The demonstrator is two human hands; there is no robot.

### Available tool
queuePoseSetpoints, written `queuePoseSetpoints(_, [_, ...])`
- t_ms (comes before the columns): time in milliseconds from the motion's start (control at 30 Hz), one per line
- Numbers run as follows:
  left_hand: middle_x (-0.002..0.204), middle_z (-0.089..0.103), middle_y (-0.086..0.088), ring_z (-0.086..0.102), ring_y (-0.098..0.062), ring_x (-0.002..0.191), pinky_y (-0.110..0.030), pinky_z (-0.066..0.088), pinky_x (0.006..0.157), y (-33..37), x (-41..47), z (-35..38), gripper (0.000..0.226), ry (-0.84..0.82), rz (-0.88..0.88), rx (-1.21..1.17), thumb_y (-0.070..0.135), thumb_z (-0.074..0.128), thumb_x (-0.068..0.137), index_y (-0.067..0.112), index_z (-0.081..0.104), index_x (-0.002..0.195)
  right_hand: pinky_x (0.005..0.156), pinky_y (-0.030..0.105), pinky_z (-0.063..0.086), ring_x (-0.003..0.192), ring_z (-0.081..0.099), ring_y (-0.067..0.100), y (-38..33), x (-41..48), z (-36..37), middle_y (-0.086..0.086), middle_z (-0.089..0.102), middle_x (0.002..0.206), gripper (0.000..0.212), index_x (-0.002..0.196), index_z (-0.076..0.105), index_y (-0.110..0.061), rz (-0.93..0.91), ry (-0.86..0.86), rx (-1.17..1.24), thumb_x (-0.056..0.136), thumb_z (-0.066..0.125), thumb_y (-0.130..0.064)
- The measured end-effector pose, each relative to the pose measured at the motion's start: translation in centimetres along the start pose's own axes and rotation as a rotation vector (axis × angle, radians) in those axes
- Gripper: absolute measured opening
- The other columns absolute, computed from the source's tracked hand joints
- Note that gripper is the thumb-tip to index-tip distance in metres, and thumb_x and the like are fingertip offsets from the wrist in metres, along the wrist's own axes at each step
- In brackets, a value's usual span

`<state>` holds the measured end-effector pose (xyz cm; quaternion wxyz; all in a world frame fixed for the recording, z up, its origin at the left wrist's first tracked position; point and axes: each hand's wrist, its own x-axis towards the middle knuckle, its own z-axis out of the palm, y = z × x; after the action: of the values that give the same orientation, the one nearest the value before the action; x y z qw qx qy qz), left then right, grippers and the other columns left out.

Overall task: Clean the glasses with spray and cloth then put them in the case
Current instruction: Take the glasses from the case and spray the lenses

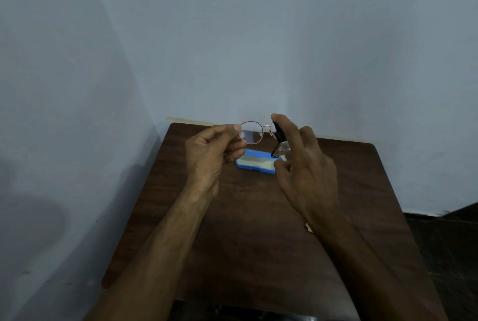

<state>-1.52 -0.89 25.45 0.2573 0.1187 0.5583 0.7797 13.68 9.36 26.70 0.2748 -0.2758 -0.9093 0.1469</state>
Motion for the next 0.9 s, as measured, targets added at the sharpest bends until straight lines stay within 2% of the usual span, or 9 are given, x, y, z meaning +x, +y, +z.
queuePoseSetpoints(100, [0.084,0.079,-0.008,0.075,-0.014,0.071,-0.026,0.063,0.065,0.0,0.1,0.1,0.011,-0.001,-0.013,-0.006,0.010,0.075,0.095,0.005,0.081,0.103,0.054,0.027,0.042,0.068,0.049,0.016,0.0,0.1,0.4,0.007,0.057,0.121,0.092,0.152,0.029,-0.041,0.037,0.008,-0.051,0.079,0.071,-0.004])
queuePoseSetpoints(267, [0.085,0.080,-0.008,0.076,-0.015,0.072,-0.027,0.064,0.065,0.0,0.4,0.2,0.007,0.004,-0.020,-0.002,0.010,0.075,0.094,0.011,0.082,0.098,0.052,0.029,0.047,0.075,0.053,0.015,0.0,0.4,0.8,0.006,0.055,0.124,0.093,0.153,0.022,-0.044,0.053,0.002,-0.052,0.084,0.072,-0.007])
queuePoseSetpoints(400, [0.085,0.080,-0.008,0.076,-0.015,0.072,-0.025,0.063,0.064,0.0,0.6,0.1,0.008,0.013,-0.034,0.004,0.010,0.076,0.094,0.011,0.081,0.099,0.053,0.029,0.045,0.072,0.053,0.017,0.0,0.8,1.0,0.004,0.055,0.123,0.091,0.151,0.026,-0.043,0.043,-0.005,-0.084,0.083,0.072,-0.006])
queuePoseSetpoints(600, [0.082,0.080,-0.004,0.076,-0.012,0.069,-0.024,0.063,0.063,0.2,1.3,-0.1,0.007,0.029,-0.045,-0.007,0.010,0.075,0.095,0.011,0.080,0.099,0.057,0.027,0.046,0.078,0.062,0.019,0.4,0.7,1.9,0.006,0.058,0.126,0.094,0.152,0.023,-0.043,0.028,-0.014,-0.037,0.084,0.075,-0.007])
queuePoseSetpoints(767, [0.084,0.080,-0.005,0.076,-0.013,0.071,-0.025,0.063,0.064,0.1,2.0,-0.5,0.011,0.029,-0.058,-0.006,0.011,0.075,0.094,0.008,0.080,0.103,0.061,0.031,0.055,0.086,0.059,0.011,1.3,0.6,2.3,0.001,0.059,0.126,0.086,0.157,0.030,-0.039,0.079,0.092,0.125,0.088,0.073,-0.010])
queuePoseSetpoints(900, [0.084,0.080,-0.004,0.075,-0.013,0.072,-0.025,0.063,0.066,0.1,2.5,-0.9,0.010,0.023,-0.063,-0.016,0.012,0.075,0.094,0.010,0.080,0.102,0.060,0.036,0.059,0.093,0.066,0.020,2.3,1.0,2.2,0.005,0.062,0.123,0.078,0.154,0.031,-0.038,0.092,0.156,0.101,0.093,0.073,-0.014])
